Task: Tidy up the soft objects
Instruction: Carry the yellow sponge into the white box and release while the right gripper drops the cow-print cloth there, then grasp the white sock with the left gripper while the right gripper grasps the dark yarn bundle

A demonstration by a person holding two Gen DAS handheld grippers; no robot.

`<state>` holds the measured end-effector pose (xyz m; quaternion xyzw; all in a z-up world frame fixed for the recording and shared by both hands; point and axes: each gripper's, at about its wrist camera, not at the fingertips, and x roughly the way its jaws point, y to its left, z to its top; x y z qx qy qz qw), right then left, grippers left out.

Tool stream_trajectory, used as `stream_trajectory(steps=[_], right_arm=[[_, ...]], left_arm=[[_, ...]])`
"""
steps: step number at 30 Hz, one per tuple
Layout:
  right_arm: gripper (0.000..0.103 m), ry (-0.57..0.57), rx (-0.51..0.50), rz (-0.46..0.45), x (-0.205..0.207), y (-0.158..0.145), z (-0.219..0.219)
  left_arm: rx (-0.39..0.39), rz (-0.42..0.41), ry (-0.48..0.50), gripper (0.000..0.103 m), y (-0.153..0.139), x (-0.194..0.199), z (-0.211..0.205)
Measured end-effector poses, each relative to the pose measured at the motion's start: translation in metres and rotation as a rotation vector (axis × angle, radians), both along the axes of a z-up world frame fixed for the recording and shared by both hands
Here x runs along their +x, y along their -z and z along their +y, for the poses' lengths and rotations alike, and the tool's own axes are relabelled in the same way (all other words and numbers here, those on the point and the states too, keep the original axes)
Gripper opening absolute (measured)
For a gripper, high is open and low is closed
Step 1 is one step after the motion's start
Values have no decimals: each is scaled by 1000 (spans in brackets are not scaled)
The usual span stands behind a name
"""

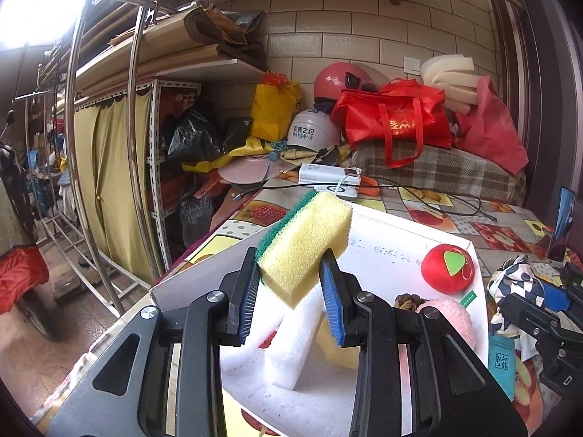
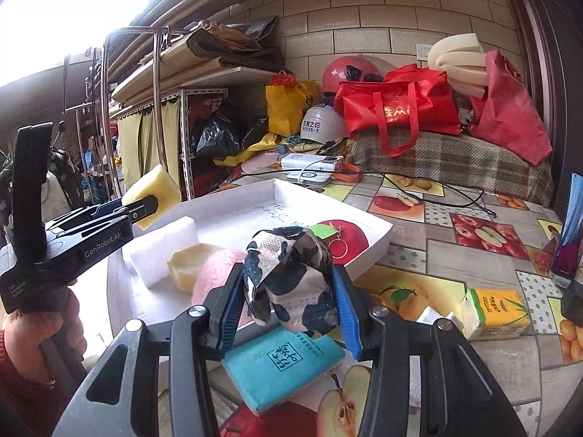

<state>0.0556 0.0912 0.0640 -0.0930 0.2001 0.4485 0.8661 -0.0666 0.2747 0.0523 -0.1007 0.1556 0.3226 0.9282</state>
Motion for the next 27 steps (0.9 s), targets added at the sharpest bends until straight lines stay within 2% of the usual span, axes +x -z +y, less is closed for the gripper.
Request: stream_trajectory(steps=[4, 7, 8, 9, 11, 14, 22, 24, 27], right_arm=[[46, 35, 17, 26, 22, 0, 24], [49, 19, 2, 68, 35, 2, 43], [52, 16, -11, 71, 36, 3, 46], [66, 10, -25, 66, 34, 4, 49], [88, 11, -22, 37, 27, 2, 47], [90, 18, 5, -2, 20, -1, 41], [96, 29, 36, -60, 11, -6, 35], [103, 25, 37, -71, 8, -6, 33], [103, 15, 36, -70, 4, -6, 27]], left_arm=[[-31, -14, -11, 33, 0, 2, 9], [-7, -13, 2, 36, -1, 2, 4], [6, -12, 4, 43, -2, 3, 2], [18, -10, 2, 50, -3, 3, 0], [37, -9, -16, 89, -4, 3, -3], [41, -18, -37, 101, -5, 0, -2], [32, -18, -64, 103, -4, -1, 1], [31, -20, -75, 103, -4, -1, 2], [37, -24, -84, 103, -4, -3, 1]])
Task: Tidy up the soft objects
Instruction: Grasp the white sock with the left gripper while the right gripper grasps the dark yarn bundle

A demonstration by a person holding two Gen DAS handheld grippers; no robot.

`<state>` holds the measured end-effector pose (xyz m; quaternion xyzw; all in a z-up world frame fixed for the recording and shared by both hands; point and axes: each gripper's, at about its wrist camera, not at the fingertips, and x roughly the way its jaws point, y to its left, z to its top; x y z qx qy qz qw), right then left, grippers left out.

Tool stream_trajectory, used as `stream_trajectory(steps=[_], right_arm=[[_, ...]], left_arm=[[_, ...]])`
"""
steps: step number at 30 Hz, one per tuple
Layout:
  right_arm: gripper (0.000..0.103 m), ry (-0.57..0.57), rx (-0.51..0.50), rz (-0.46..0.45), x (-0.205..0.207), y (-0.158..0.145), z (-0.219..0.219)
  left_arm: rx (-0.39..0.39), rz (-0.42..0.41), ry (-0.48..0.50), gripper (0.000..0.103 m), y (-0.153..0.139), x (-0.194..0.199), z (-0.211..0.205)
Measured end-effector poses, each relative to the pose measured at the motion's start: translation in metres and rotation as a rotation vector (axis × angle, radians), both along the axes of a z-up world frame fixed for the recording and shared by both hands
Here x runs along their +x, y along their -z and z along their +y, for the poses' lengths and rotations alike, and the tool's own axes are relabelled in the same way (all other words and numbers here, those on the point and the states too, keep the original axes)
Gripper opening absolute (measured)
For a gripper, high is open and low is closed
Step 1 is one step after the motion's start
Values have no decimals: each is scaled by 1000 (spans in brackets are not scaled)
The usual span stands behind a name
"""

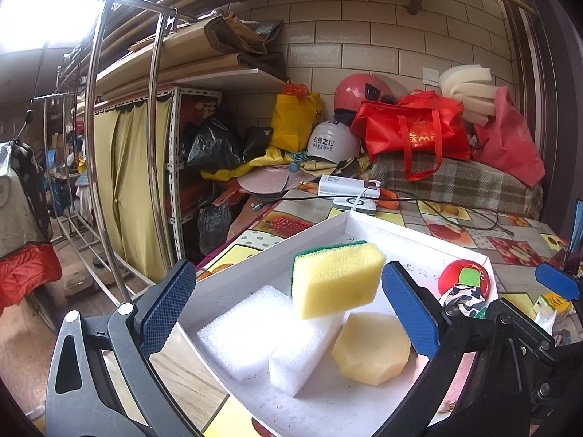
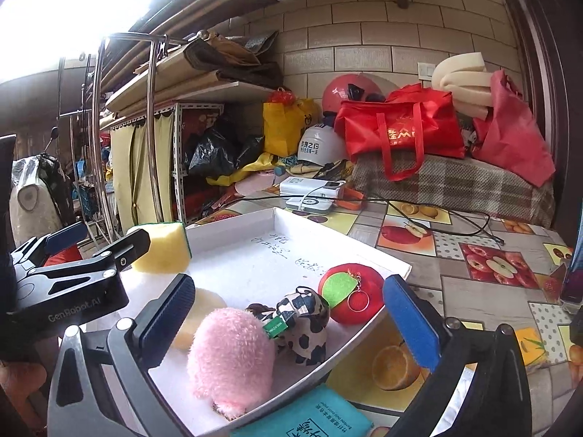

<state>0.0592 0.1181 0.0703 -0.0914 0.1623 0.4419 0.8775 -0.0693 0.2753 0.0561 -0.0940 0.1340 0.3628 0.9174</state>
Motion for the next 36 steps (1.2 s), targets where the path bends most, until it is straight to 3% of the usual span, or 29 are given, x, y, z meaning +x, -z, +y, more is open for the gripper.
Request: stream_trajectory(steps=[8, 12, 16, 21, 23, 30, 34, 36], right_arm=[[103, 15, 40, 22, -3, -1, -40], [103, 69, 109, -30, -9, -6, -79], [103, 81, 92, 39, 13, -4, -111], [103, 189, 100, 316, 69, 11, -147], [103, 211, 118, 381, 83, 17, -161], [103, 281, 162, 376, 99, 14, -198], [103, 199, 91, 407, 108, 19, -201], [103, 128, 39, 401, 103, 20, -196]], left_arm=[[24, -16, -35, 103, 0, -6, -7], [32, -29, -20, 103, -1, -12, -18], [-9, -30, 105, 103, 1, -11, -42], [25, 17, 325, 103, -2, 5, -87], [57, 42, 403, 103, -3, 11, -107], [-43, 132, 629, 103, 1, 42, -153], [-7, 259, 616, 102, 8, 78, -184], [18, 308, 601, 92, 12, 93, -194]])
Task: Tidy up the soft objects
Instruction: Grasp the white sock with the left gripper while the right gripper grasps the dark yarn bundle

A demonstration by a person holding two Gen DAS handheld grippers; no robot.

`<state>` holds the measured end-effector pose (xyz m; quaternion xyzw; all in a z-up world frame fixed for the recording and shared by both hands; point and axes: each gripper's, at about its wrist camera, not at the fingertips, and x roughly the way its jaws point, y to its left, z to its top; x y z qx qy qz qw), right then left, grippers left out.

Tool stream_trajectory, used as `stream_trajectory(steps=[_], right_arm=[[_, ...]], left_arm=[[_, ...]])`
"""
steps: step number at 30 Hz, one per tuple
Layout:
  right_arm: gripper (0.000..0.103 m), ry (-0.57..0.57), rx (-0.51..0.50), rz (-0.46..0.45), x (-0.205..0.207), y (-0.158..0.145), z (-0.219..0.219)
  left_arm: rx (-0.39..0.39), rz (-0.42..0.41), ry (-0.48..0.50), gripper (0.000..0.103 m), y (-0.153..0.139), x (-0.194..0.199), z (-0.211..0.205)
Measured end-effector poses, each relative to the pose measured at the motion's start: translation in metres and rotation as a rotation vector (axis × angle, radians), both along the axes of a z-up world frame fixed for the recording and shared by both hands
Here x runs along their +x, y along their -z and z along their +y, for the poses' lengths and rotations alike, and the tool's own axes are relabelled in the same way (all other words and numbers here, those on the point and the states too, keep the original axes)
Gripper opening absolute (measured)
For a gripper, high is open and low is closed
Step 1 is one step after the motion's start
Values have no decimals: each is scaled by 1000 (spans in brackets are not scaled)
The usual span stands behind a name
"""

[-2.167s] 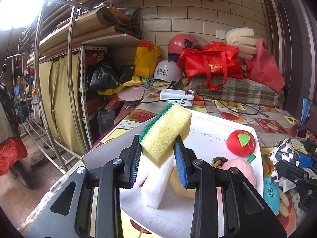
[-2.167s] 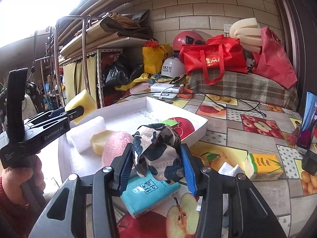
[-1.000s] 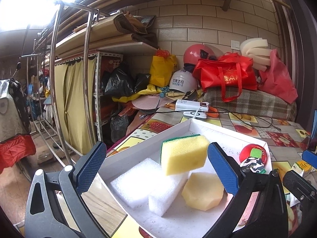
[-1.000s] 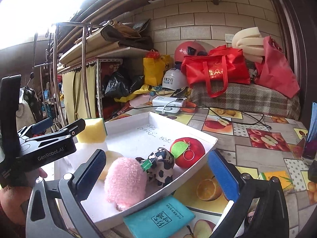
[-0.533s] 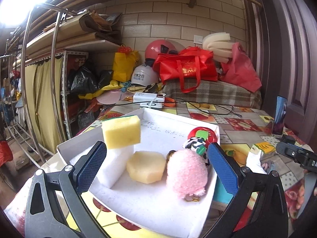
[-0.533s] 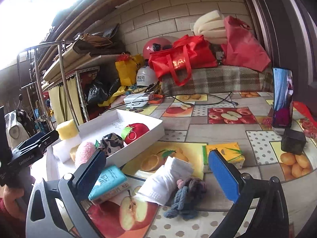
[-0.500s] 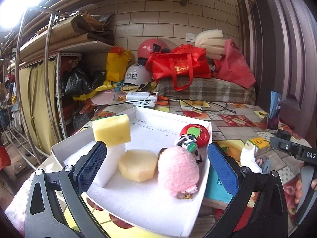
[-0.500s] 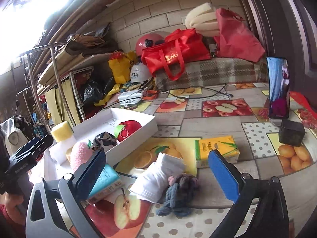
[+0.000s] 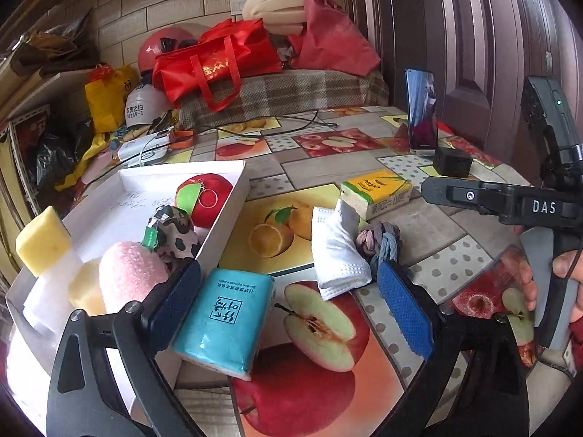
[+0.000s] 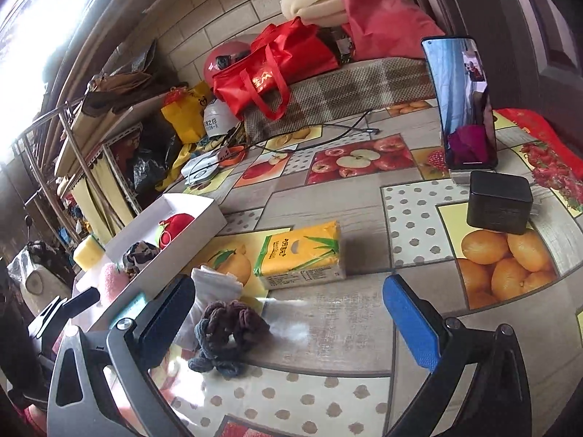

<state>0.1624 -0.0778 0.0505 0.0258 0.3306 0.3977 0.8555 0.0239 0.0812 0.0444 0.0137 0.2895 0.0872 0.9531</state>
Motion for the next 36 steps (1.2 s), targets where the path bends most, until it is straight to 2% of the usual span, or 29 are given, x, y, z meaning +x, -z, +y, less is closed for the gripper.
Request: stream_trajectory(steps=[2, 4, 6, 10, 11, 12, 16, 19, 24, 25, 28, 33, 36], right_arm=[[103, -63, -36, -10, -7, 1, 8], [99, -106, -81, -16, -11, 3, 20], [79, -164, -113, 10, -11, 8, 35], [64, -234, -175, 108, 0, 24, 61], [47, -228, -196, 131, 2, 28, 63], [37, -215, -186, 136, 3, 28, 59], [33, -129, -131, 152, 11, 26, 32], [33, -66, -98, 171, 20, 25, 20], [33, -46, -78, 186, 24, 24, 16], [33, -42, -71, 184, 24, 24, 15], [33, -32, -56, 175, 25, 21, 13], [33, 7, -18, 118, 22, 12, 7], [33, 49, 30, 76, 20, 5, 0]], left_arm=[[24, 45, 9, 83, 5, 12, -7], [34, 69, 21, 83, 8, 16, -10], [25, 36, 28, 83, 5, 9, -9], [-4, 26, -1, 83, 4, 3, 0], [-4, 32, -4, 83, 4, 5, 0], [-1, 39, -3, 83, 4, 6, -1], [21, 91, 33, 83, 10, 18, -10], [30, 93, 68, 83, 10, 31, -18], [55, 162, 38, 81, 17, 67, -23], [51, 178, 33, 74, 19, 73, -22], [34, 259, 25, 36, 30, 88, -19], [52, 219, 13, 34, 26, 81, -22], [82, 146, 16, 34, 17, 69, -27]])
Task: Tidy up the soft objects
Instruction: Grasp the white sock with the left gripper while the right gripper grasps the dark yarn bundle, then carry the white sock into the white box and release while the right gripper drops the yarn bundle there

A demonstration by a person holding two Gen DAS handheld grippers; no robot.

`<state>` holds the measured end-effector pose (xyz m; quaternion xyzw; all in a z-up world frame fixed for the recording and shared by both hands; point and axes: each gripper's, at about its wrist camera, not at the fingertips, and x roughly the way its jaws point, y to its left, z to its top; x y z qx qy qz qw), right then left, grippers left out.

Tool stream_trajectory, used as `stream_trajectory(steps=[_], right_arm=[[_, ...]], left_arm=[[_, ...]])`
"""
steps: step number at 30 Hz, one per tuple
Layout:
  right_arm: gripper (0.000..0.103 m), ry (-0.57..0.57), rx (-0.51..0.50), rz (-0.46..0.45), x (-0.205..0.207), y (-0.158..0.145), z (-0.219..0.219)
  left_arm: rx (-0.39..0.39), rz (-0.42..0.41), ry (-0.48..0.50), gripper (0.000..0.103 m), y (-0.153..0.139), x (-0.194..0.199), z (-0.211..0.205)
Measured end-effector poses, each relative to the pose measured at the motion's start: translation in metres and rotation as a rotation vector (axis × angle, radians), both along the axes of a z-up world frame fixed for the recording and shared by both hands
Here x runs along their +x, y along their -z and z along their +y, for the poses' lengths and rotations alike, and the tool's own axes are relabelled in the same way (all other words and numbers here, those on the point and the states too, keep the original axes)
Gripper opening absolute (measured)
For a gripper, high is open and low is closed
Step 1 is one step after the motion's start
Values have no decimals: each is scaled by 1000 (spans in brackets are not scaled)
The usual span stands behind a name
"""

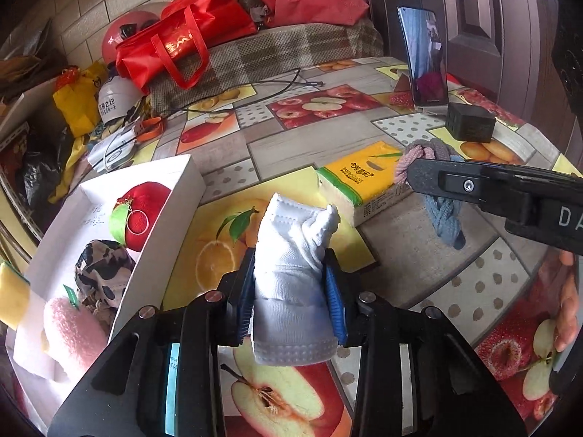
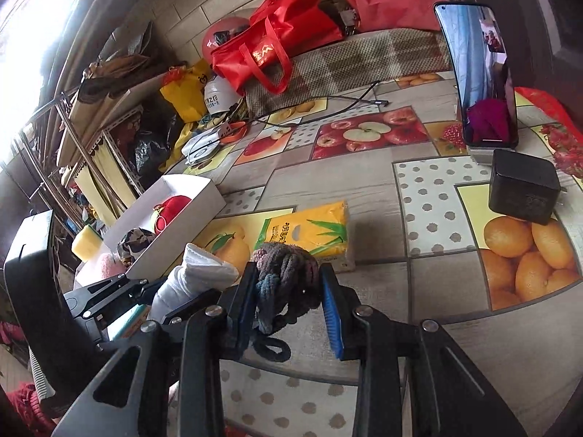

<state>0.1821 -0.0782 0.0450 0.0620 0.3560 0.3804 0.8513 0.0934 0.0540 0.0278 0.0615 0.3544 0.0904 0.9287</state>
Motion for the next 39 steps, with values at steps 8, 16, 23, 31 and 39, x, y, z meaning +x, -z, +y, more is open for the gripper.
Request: stream_trajectory(steps=[8, 16, 23, 31, 39], right_arm=[[33, 62, 60, -140, -16, -16, -5], [33, 35, -11, -365, -64, -31, 17], [33, -85, -32, -410, -96, -27, 61], [33, -202, -20, -311, -117, -18, 136], [33, -231, -97, -259, -111, -8, 199]], left_arm=[[-23, -280, -88, 34, -30, -48, 14], [-69, -403, -168, 34, -37, -110, 45], [-70, -419, -367, 34, -33, -165, 123], [-108, -392, -451, 34, -25, -154, 172], [-303, -298, -467, 34, -11, -134, 216]])
